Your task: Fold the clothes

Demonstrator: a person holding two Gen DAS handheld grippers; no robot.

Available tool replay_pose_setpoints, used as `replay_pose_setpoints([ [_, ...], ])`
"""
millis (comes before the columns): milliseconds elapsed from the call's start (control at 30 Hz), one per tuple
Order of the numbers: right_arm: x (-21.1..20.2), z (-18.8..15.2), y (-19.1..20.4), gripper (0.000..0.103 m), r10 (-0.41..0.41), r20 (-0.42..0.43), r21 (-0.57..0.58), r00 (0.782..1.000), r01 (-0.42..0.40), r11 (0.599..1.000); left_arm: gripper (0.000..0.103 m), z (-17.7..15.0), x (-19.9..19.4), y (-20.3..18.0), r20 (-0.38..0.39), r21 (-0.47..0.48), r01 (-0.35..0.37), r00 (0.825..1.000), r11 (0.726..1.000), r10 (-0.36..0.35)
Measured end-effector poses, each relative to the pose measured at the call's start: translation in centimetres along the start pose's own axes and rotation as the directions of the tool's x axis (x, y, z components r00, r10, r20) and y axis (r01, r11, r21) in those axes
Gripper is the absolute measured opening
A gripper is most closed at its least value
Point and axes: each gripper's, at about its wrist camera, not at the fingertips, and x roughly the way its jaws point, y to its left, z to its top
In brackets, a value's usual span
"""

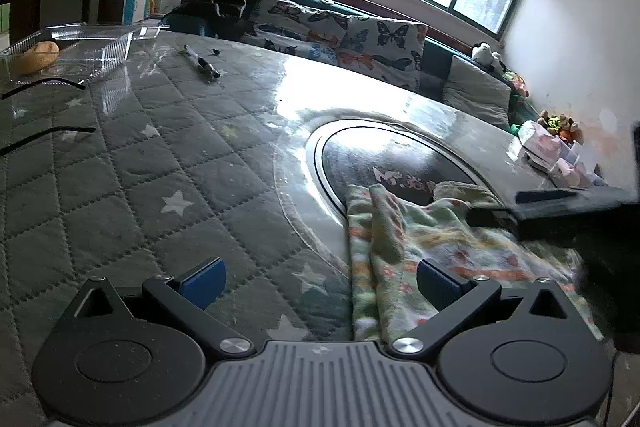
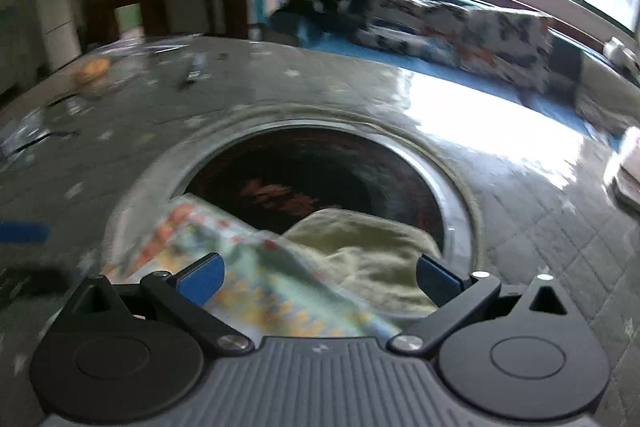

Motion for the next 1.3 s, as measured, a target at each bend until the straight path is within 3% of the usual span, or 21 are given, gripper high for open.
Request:
replay_pose_setpoints([
  [167,-2.5,-1.4,2.1,0.103,0.043,0.025,-0.089,0.999,-0.041,0.995,0.103,0.3,-0.1,0.0,0.0,-0.015,-0.014,1.0,1.0,0.014],
  [333,-3.9,-3.3,3.6,0.103,0.003,0.052,-0.163,0.999,0.006,0.987,0.103,0.4,-0.3,0.2,-0.006,-0.038,-0.023,1.0,0.999,0.023],
  [500,-3.4,-5.1,4.7,0.103,0.017,0.036,-0.203,0.999,-0.009,0.979,0.103,0.2,-0.3,-0.2,-0.014,-0.043,-0.02,1.0,0.999,0.019],
  [667,-4.9,-5.4,4.8,0.103,0.015,0.077,-0.199,0.997,0.001,0.98,0.103,-0.1,-0.5,-1.3,-0.021,-0.01,0.0,1.0,1.0,-0.001],
  [933,-6.9,-7.9,3.3,0.103,-0.073,0.087,-0.173,0.994,0.087,0.981,0.103,-1.2,0.1,-3.2,-0.052,0.053,0.026,0.998,0.998,-0.023],
  [1100,-6.6,-8.9,2.4,0.103,-0.064,0.06,-0.128,0.996,0.071,0.989,0.103,-1.9,0.9,-4.4,-0.075,0.103,0.012,0.997,0.995,-0.005],
  [1300,-8.2,-8.8,1.1,0.103,-0.094,0.094,-0.096,0.991,0.103,0.99,0.103,-2.3,0.9,-4.6,-0.083,0.125,0.003,0.997,0.992,0.008],
])
